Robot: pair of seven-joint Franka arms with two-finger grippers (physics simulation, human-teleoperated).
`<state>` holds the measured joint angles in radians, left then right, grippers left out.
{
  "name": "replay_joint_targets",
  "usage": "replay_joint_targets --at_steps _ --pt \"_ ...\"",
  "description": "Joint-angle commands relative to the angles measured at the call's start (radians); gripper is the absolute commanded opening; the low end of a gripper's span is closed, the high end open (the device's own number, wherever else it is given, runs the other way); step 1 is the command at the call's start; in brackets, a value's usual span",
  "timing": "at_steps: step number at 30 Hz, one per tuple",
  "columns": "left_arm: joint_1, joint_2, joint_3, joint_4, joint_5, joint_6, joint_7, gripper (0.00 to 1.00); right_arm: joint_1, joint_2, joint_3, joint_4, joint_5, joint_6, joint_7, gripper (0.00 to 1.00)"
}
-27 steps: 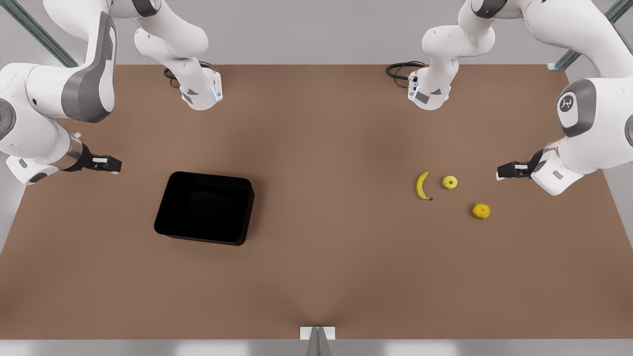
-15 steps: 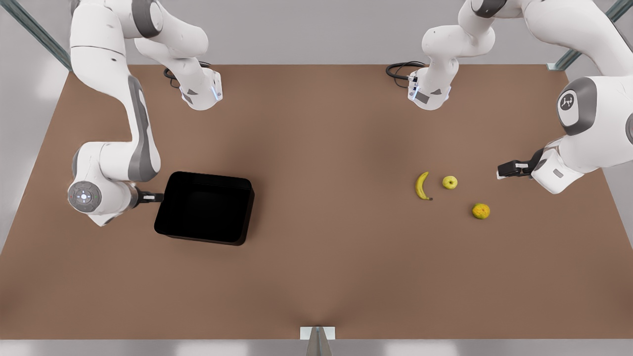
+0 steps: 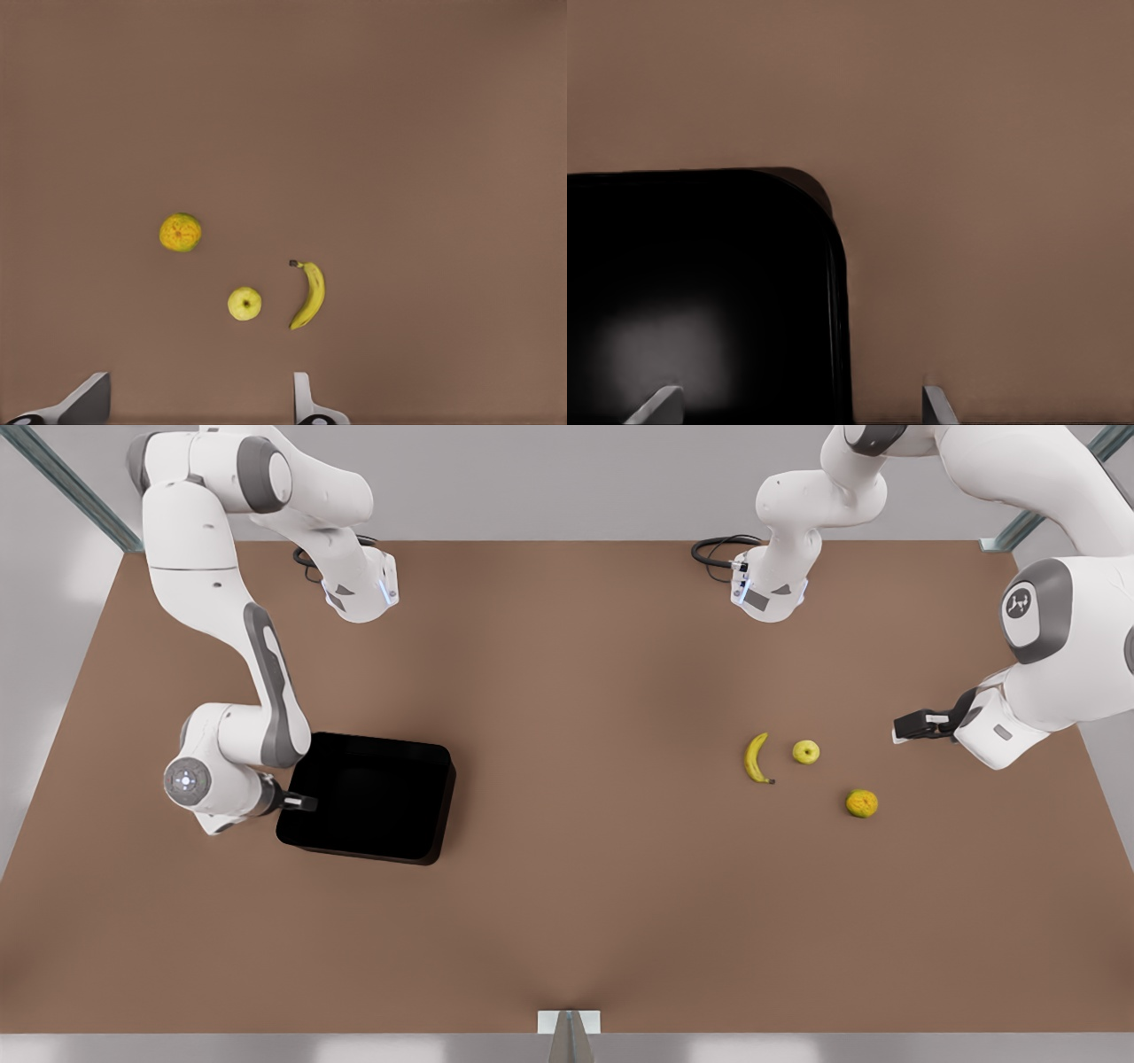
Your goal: Place the storage box in the middle with the right arm, and place the apple in the storage box with the left arm
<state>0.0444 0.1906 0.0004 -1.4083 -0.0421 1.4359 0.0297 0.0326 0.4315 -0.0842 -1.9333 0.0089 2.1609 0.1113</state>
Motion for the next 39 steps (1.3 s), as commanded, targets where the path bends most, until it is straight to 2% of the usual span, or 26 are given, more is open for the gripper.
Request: replay_joint_targets --at_steps 1,5,6,7,8,9,10,21,27,34,39 --pt "0.000 0.000 0.001 0.000 0.001 -0.002 -0.002 1.00 0.000 0.006 0.000 -0.019 0.005 0.043 0.030 1.00" --pt "0.000 -0.002 0.000 -0.001 0.001 -0.005 -0.002 1.00 -0.005 0.036 0.000 -0.015 0.005 0.054 0.030 0.99" --pt "0.000 -0.003 0.001 -0.001 0.001 -0.015 -0.002 1.00 -0.003 0.035 0.000 -0.013 0.005 0.051 0.028 0.81" --pt "0.000 -0.008 0.000 -0.003 0.002 -0.017 -0.002 1.00 -0.003 0.035 0.000 -0.010 0.005 0.047 0.028 0.57" --pt "0.000 -0.008 0.001 -0.003 0.002 -0.015 -0.002 1.00 -0.003 0.035 0.000 -0.010 0.005 0.047 0.027 0.37" --pt "0.000 -0.008 0.000 -0.003 0.002 -0.015 -0.002 1.00 -0.002 0.036 0.000 -0.007 0.003 0.047 0.024 0.27" --pt "0.000 -0.008 0.000 -0.001 0.002 -0.014 -0.002 1.00 0.000 0.036 0.000 -0.006 0.003 0.047 0.016 0.21" --pt "0.000 -0.022 0.001 0.020 0.007 -0.020 -0.013 1.00 0.047 0.029 0.030 0.125 0.005 -0.036 -0.038 0.21" --pt "0.000 -0.019 0.001 0.018 0.007 -0.025 -0.014 1.00 0.098 0.036 0.169 0.286 0.016 -0.036 0.053 0.21" --pt "0.000 -0.017 0.001 0.018 0.007 -0.023 -0.013 1.00 0.326 0.231 0.173 0.543 0.051 -0.032 0.324 0.21" --pt "0.000 -0.016 0.001 0.014 0.007 -0.023 -0.013 1.00 0.388 0.363 0.173 0.648 0.057 -0.019 0.366 0.21"
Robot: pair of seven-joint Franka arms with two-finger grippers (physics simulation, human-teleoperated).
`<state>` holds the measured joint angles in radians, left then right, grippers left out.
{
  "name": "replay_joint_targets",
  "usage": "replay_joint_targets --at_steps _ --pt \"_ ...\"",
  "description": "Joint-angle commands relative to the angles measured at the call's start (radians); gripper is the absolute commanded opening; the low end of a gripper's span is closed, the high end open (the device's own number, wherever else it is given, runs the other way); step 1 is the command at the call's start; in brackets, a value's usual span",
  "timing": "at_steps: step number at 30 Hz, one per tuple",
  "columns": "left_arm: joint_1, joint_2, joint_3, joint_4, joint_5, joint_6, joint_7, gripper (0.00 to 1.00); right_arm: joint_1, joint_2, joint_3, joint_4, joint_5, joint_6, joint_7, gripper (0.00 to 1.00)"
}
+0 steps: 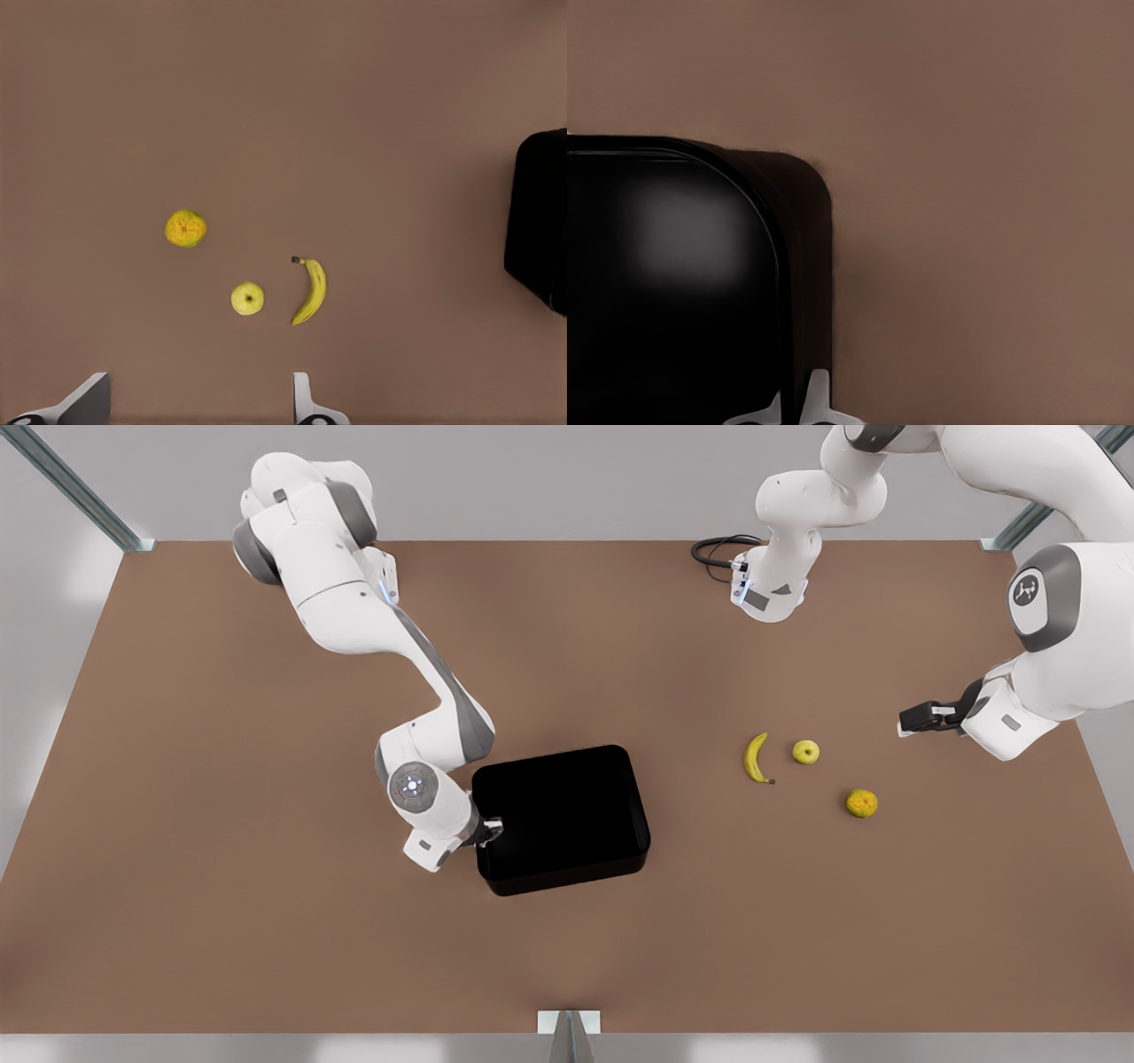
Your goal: Place the storage box in the middle with the right arm, and place the apple in the storage box with the left arm
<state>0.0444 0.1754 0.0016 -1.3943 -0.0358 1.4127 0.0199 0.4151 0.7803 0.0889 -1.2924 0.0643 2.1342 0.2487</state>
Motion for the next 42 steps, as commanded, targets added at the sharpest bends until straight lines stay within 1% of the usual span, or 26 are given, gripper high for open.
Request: replay_joint_targets --at_steps 1,2,3,4,5,8,9,10,11,12,13,14,15,16,17,18,20,21,22,24,25,26,31,34,36,42 --pt "0.002 0.001 0.000 -0.002 0.001 0.000 -0.003 1.00 0.019 0.037 0.000 0.031 0.000 0.007 0.231 0.21" --pt "0.000 0.000 0.001 0.000 0.001 0.000 -0.005 1.00 0.022 0.048 0.000 0.035 0.002 0.007 0.230 0.21" --pt "0.000 0.000 0.001 0.000 0.001 0.002 -0.003 1.00 0.033 0.048 -0.005 0.032 0.000 0.007 0.228 0.28" --pt "0.000 0.001 0.001 -0.002 0.002 -0.001 -0.005 1.00 0.033 0.050 -0.005 0.027 0.002 0.007 0.225 0.67" --pt "0.000 0.001 0.001 -0.002 0.001 -0.001 -0.005 1.00 0.033 0.050 -0.006 0.022 0.000 0.019 0.224 1.00" --pt "0.002 0.001 0.003 -0.002 0.002 -0.001 -0.005 1.00 0.034 0.025 -0.005 0.028 0.002 0.038 0.228 1.00" --pt "0.002 0.001 0.004 -0.003 0.002 -0.005 -0.018 1.00 0.033 -0.038 -0.005 0.025 0.002 0.024 0.230 1.00" --pt "0.002 0.006 0.003 -0.002 0.001 0.002 -0.026 1.00 0.021 -0.108 -0.005 0.021 0.002 -0.042 0.230 1.00" --pt "0.003 0.007 0.003 0.001 0.002 0.008 -0.026 1.00 -0.016 -0.199 -0.006 0.016 -0.001 -0.213 0.225 1.00" --pt "0.006 0.007 0.004 0.001 0.001 0.023 -0.025 1.00 -0.090 -0.253 -0.011 0.018 -0.017 -0.402 0.218 1.00" --pt "0.005 0.007 0.004 -0.002 0.001 0.014 -0.026 1.00 -0.156 -0.271 -0.012 0.025 -0.046 -0.508 0.221 1.00" --pt "0.003 0.007 0.001 -0.006 0.002 -0.028 -0.035 1.00 -0.225 -0.291 -0.012 0.019 -0.181 -0.525 0.184 1.00" --pt "-0.003 -0.002 0.000 -0.070 0.002 -0.028 -0.041 1.00 -0.277 -0.309 -0.014 0.022 -0.201 -0.519 0.027 1.00" --pt "-0.031 -0.036 -0.005 -0.264 0.001 0.101 -0.041 1.00 -0.358 -0.387 -0.018 0.016 -0.255 -0.517 -0.238 1.00" --pt "-0.032 -0.025 -0.005 -0.356 0.001 0.189 -0.041 1.00 -0.368 -0.472 -0.018 -0.005 -0.258 -0.536 -0.284 1.00" --pt "-0.032 -0.010 -0.005 -0.472 0.001 0.331 -0.038 1.00 -0.371 -0.581 -0.018 -0.054 -0.251 -0.582 -0.285 1.00" --pt "-0.043 0.007 -0.006 -0.633 -0.010 0.587 -0.034 1.00 -0.372 -0.659 -0.018 -0.056 -0.244 -0.694 -0.281 1.00" --pt "-0.058 0.007 -0.008 -0.687 -0.012 0.666 -0.034 1.00 -0.372 -0.668 -0.018 -0.056 -0.244 -0.729 -0.278 1.00" --pt "-0.060 0.027 -0.006 -0.704 -0.012 0.687 -0.018 1.00 -0.381 -0.670 -0.018 -0.057 -0.242 -0.738 -0.276 1.00" --pt "-0.060 0.042 -0.005 -0.782 -0.010 0.792 0.014 1.00 -0.383 -0.670 -0.018 -0.064 -0.242 -0.741 -0.276 1.00" --pt "-0.060 0.050 -0.002 -0.807 -0.004 0.810 0.084 1.00 -0.381 -0.667 -0.018 -0.064 -0.242 -0.741 -0.276 1.00" --pt "-0.060 0.056 0.003 -0.842 -0.001 0.871 0.109 1.00 -0.383 -0.665 -0.018 -0.064 -0.242 -0.743 -0.276 1.00" --pt "-0.060 0.090 0.064 -0.859 0.002 0.884 0.298 1.00 -0.383 -0.661 -0.018 -0.077 -0.239 -0.743 -0.276 1.00" --pt "-0.060 0.119 0.064 -0.859 0.002 0.917 0.281 1.00 -0.383 -0.661 -0.018 -0.077 -0.239 -0.743 -0.276 1.00" --pt "-0.060 0.121 0.064 -0.888 -0.009 0.948 0.265 1.00 -0.383 -0.659 -0.018 -0.077 -0.239 -0.743 -0.276 1.00" --pt "-0.060 0.153 0.064 -0.893 -0.009 0.956 0.264 1.00 -0.383 -0.653 -0.018 -0.077 -0.238 -0.744 -0.276 1.00"
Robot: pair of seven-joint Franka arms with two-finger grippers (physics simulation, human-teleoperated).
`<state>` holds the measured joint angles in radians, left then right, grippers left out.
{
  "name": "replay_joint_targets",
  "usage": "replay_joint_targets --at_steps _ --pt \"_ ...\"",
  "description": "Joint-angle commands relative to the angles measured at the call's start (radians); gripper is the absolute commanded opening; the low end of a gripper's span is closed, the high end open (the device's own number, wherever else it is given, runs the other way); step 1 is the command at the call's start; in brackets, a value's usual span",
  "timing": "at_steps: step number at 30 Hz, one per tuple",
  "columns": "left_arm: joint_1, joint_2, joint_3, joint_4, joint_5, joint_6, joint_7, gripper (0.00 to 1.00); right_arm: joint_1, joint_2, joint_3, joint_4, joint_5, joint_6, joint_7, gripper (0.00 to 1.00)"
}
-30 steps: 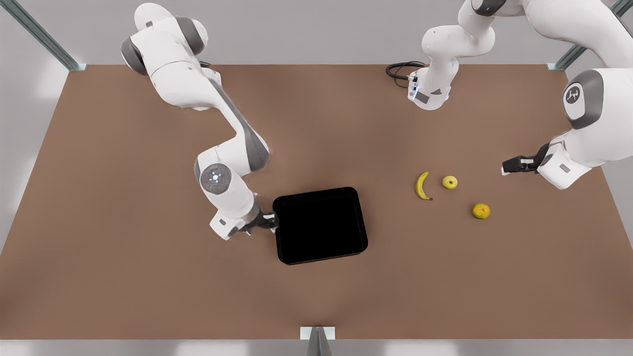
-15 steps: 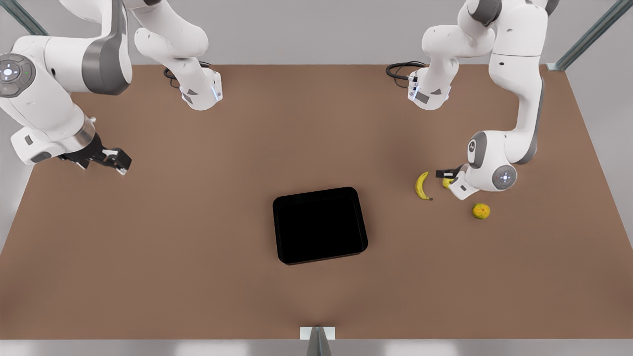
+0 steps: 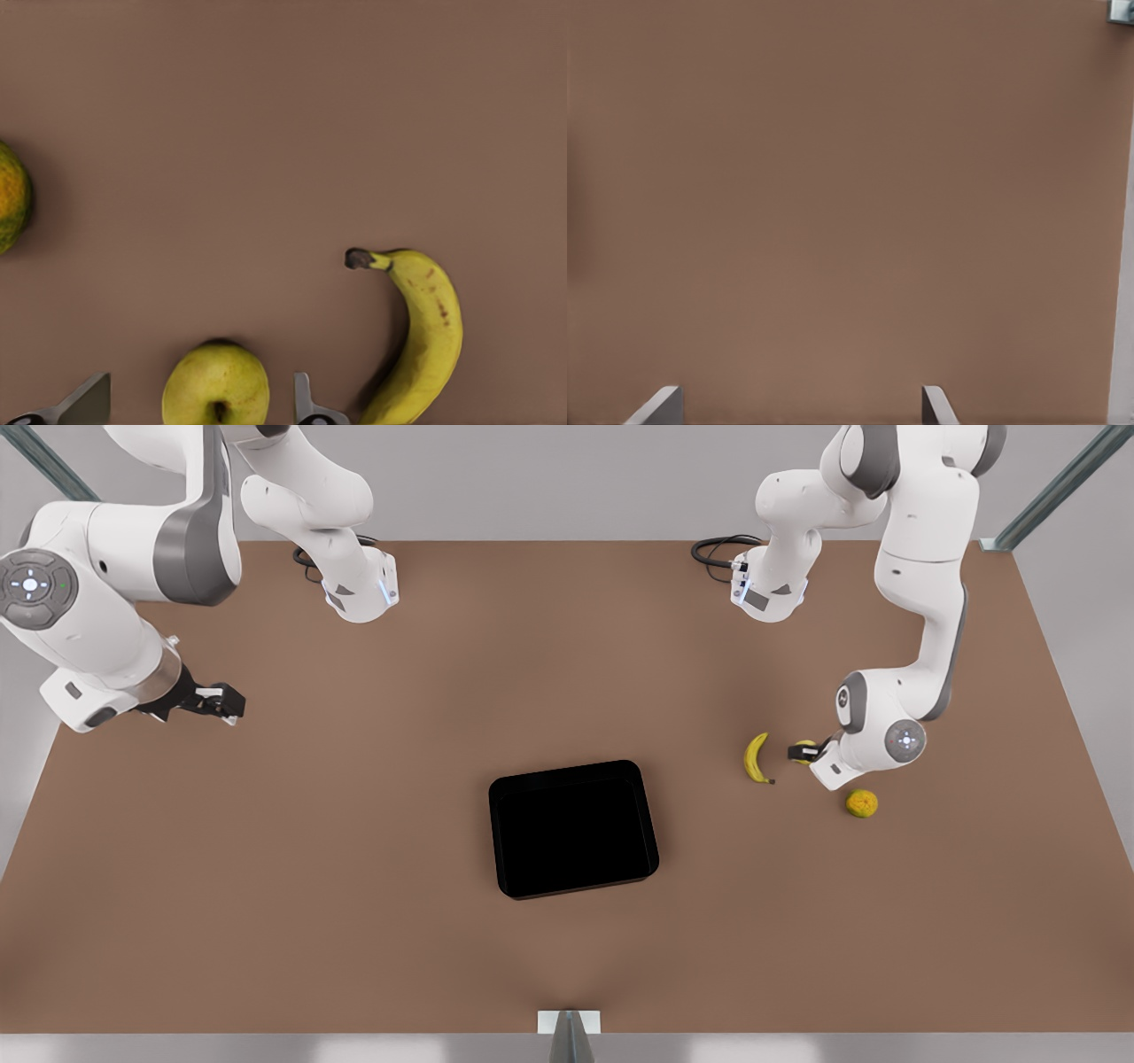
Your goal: Place the storage box in the middle with the right arm, and place the apple in the storage box with the left arm
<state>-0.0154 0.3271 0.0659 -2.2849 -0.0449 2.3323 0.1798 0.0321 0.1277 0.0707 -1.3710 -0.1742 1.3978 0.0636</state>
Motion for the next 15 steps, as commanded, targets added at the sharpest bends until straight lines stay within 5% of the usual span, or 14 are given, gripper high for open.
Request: replay_joint_targets --at_steps 1,8,10,15 --pt "0.000 0.010 0.000 -0.004 0.000 0.035 0.106 1.00 0.000 0.001 0.000 0.000 0.001 -0.008 -0.091 1.00" --pt "-0.003 0.044 0.000 -0.004 0.002 0.039 0.104 1.00 0.002 0.012 0.000 0.000 0.009 -0.008 -0.091 1.00" --pt "-0.002 0.044 0.000 -0.004 0.000 0.038 0.104 0.72 0.000 0.012 0.000 0.000 0.024 -0.023 -0.091 1.00" --pt "-0.003 0.046 0.000 -0.004 0.000 0.038 0.104 0.67 0.000 0.012 0.000 0.000 0.024 -0.028 -0.091 1.00"
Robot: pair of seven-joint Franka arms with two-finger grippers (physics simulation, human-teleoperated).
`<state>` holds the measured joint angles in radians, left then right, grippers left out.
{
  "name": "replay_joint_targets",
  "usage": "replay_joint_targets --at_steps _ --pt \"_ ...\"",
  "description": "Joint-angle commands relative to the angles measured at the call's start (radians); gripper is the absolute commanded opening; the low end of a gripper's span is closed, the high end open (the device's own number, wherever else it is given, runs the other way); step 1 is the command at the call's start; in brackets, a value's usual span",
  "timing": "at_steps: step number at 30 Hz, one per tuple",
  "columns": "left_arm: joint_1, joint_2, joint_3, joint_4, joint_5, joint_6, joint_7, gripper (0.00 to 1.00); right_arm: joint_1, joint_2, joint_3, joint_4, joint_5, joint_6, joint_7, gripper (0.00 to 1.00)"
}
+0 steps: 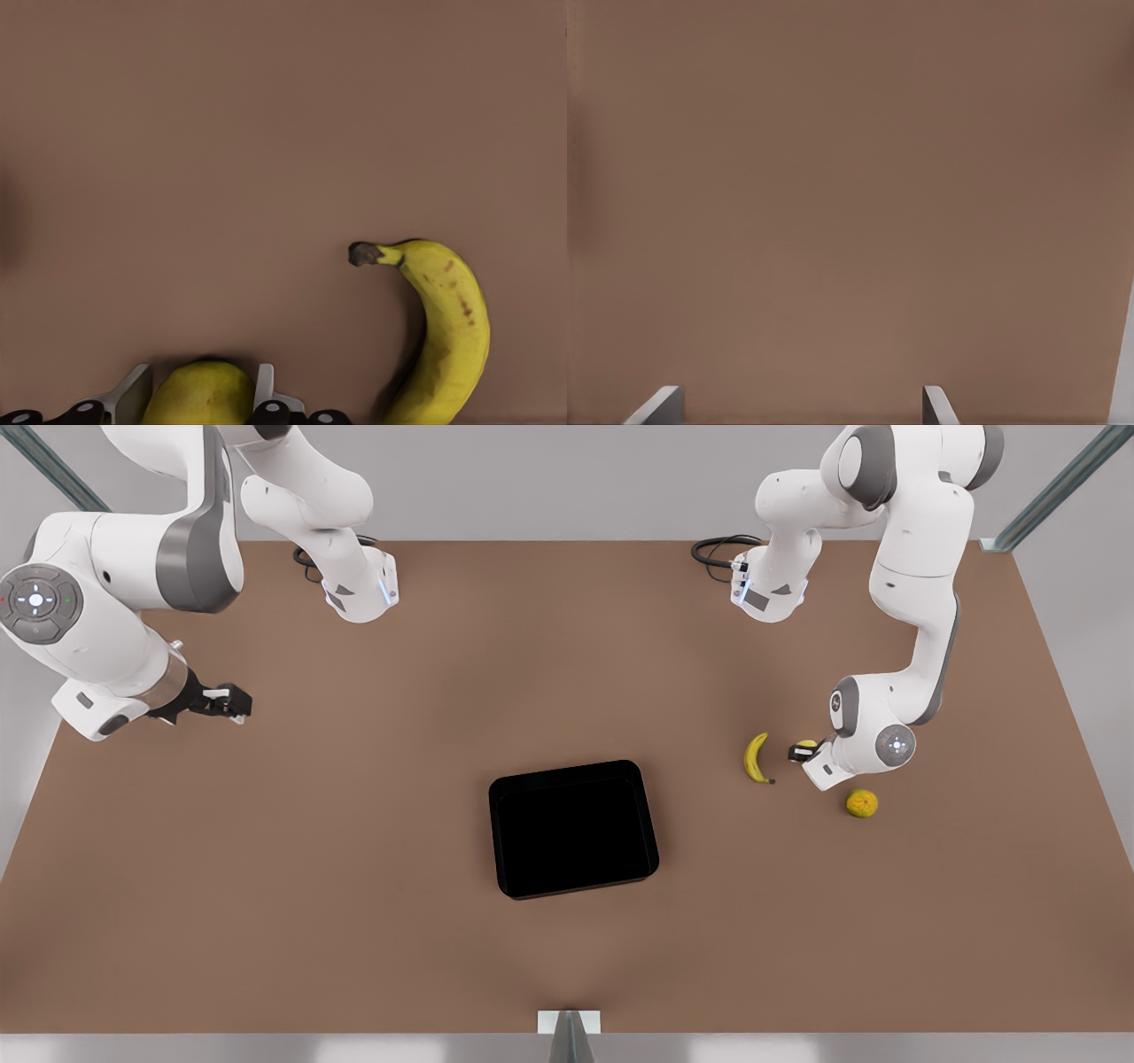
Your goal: Place the storage box in the middle with the right arm, and place the apple in the storage box with the left arm
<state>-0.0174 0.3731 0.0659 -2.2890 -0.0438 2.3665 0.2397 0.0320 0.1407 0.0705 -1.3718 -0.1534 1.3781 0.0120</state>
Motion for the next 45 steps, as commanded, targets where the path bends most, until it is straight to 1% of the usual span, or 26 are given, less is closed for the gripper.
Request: replay_joint_targets --at_steps 1,7,8,9,13,15,18,19,20,24,25,26,28,31,32,33,36,37,38,39,40,41,42,43,44,45 --pt "0.001 0.000 0.000 0.000 0.001 0.000 0.044 0.67 0.000 0.000 0.000 0.000 0.003 -0.008 -0.040 1.00" --pt "-0.001 0.006 0.000 0.000 0.001 -0.016 0.043 0.68 -0.001 0.004 0.000 0.000 0.005 -0.007 -0.041 1.00" --pt "-0.001 -0.002 0.000 0.000 0.001 -0.029 0.041 0.62 -0.001 0.004 0.000 0.000 0.005 -0.005 -0.041 1.00" --pt "-0.001 -0.007 0.000 0.000 -0.001 -0.036 0.041 0.54 -0.001 0.004 0.002 0.000 0.005 -0.005 -0.041 1.00" --pt "-0.010 -0.083 0.000 0.035 0.004 -0.145 -0.039 0.54 -0.003 0.008 0.000 0.002 0.006 -0.004 -0.046 1.00" --pt "-0.068 -0.106 -0.005 0.169 0.008 -0.271 -0.181 0.55 -0.003 0.008 0.000 0.002 0.011 -0.004 -0.046 1.00" --pt "-0.187 -0.004 -0.025 0.440 -0.002 -0.360 -0.424 0.56 -0.003 0.008 0.000 0.002 0.011 -0.002 -0.046 1.00" --pt "-0.245 0.095 -0.025 0.644 -0.004 -0.489 -0.545 0.56 -0.003 0.008 0.000 0.002 0.011 -0.002 -0.046 1.00" --pt "-0.303 0.197 -0.025 0.824 -0.007 -0.566 -0.657 0.56 -0.003 0.008 0.000 0.002 0.011 -0.002 -0.046 1.00" --pt "-0.443 0.424 -0.028 1.171 -0.038 -0.549 -0.896 0.56 -0.003 0.010 0.000 0.002 0.011 -0.001 -0.046 1.00" --pt "-0.455 0.458 -0.031 1.221 -0.039 -0.514 -0.936 0.56 -0.003 0.011 0.000 0.000 0.011 -0.002 -0.046 1.00" --pt "-0.454 0.463 -0.055 1.223 -0.039 -0.461 -0.988 0.56 -0.003 0.011 -0.001 0.000 0.011 -0.002 -0.046 1.00" --pt "-0.467 0.460 -0.100 1.223 -0.036 -0.464 -1.050 0.56 -0.003 0.013 -0.001 0.000 0.012 -0.002 -0.046 1.00" --pt "-0.516 0.467 -0.101 1.217 -0.034 -0.449 -1.097 0.56 -0.003 0.016 -0.001 0.000 0.012 -0.001 -0.046 1.00" --pt "-0.521 0.467 -0.101 1.217 -0.034 -0.449 -1.114 0.57 -0.003 0.016 -0.001 0.002 0.012 -0.001 -0.047 1.00" --pt "-0.529 0.467 -0.101 1.212 -0.025 -0.451 -1.114 1.00 -0.003 0.016 -0.003 0.002 0.012 -0.001 -0.046 1.00" --pt "-0.547 0.464 -0.101 1.211 -0.021 -0.463 -1.117 1.00 -0.003 0.017 -0.001 0.002 0.012 0.001 -0.046 1.00" --pt "-0.546 0.457 -0.100 1.211 -0.024 -0.466 -1.114 1.00 -0.003 0.017 -0.001 0.002 0.012 0.001 -0.046 1.00" --pt "-0.530 0.415 -0.086 1.214 -0.025 -0.573 -1.097 1.00 -0.003 0.017 -0.001 0.000 0.012 0.001 -0.046 1.00" --pt "-0.498 0.368 -0.069 1.221 -0.025 -0.695 -1.027 1.00 -0.003 0.017 -0.001 0.002 0.012 0.001 -0.047 1.00" --pt "-0.425 0.267 -0.035 1.221 -0.022 -0.901 -0.816 1.00 -0.003 0.017 -0.003 0.002 0.011 0.001 -0.046 1.00" --pt "-0.411 0.159 0.070 1.223 -0.024 -1.033 -0.670 1.00 -0.003 0.017 -0.003 0.004 0.011 0.001 -0.047 1.00" --pt "-0.411 0.092 0.164 1.223 -0.022 -1.145 -0.547 1.00 -0.003 0.016 -0.003 0.004 0.011 0.001 -0.047 1.00" --pt "-0.408 0.058 0.238 1.235 -0.024 -1.197 -0.464 1.00 -0.003 0.016 -0.003 0.004 0.011 0.001 -0.047 1.00" --pt "-0.348 0.004 0.224 1.229 -0.030 -1.224 -0.423 1.00 -0.003 0.017 -0.003 0.004 0.011 0.001 -0.046 1.00" --pt "-0.276 -0.117 0.137 1.108 -0.027 -1.213 -0.353 1.00 -0.003 0.017 -0.003 0.004 0.011 0.001 -0.047 1.00"
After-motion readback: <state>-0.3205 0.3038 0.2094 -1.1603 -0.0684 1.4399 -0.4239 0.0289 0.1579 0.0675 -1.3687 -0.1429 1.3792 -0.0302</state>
